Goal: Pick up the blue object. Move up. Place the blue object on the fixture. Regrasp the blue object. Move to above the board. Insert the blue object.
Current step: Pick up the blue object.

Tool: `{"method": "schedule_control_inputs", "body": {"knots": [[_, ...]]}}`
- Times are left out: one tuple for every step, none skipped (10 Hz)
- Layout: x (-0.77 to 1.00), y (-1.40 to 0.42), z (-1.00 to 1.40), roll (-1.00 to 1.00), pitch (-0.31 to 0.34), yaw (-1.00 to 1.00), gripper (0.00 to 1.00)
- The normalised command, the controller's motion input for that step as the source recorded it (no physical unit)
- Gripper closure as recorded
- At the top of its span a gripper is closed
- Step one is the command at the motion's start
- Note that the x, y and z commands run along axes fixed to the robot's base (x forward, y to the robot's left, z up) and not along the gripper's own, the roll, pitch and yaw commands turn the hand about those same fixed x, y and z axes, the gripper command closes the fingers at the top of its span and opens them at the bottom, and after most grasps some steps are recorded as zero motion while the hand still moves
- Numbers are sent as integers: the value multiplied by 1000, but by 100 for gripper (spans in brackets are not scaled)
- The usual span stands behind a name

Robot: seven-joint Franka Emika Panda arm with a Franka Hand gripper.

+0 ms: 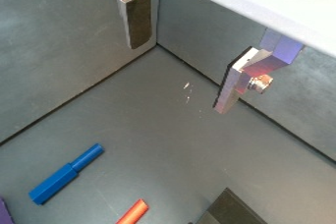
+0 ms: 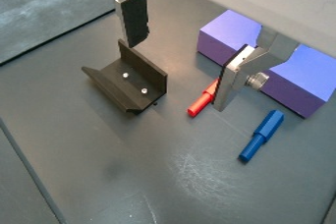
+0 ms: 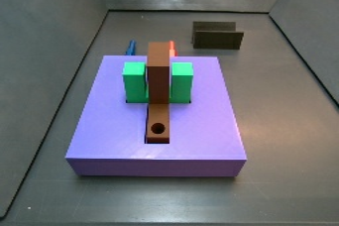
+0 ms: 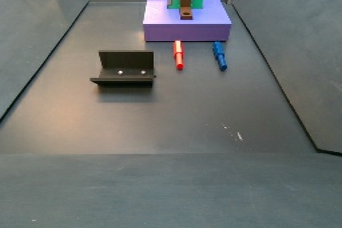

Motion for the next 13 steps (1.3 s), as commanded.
{"method": "schedule_control_inputs", "body": {"knots": [[31,0,0,0,0,0,0],[77,-457,-191,0,-39,0,0],[171,-671,-240,-10,-47,0,0],[226,-617,-349,-71,-74,0,0],[203,-654,-451,-66,-87,0,0],[49,-720,-549,-16,-97,20,0],[-26,-783,-646,40,-60,71,0],[-314,-691,-766,63,-143,126,0],[-357,-571,-783,33,-133,83,0],[-420,-417,-751,0,-146,89,0],[-597,-314,-731,0,-203,37,0],[-414,-283,-631,-16,-176,49,0],[-346,-280,-566,-11,-204,0,0]]}}
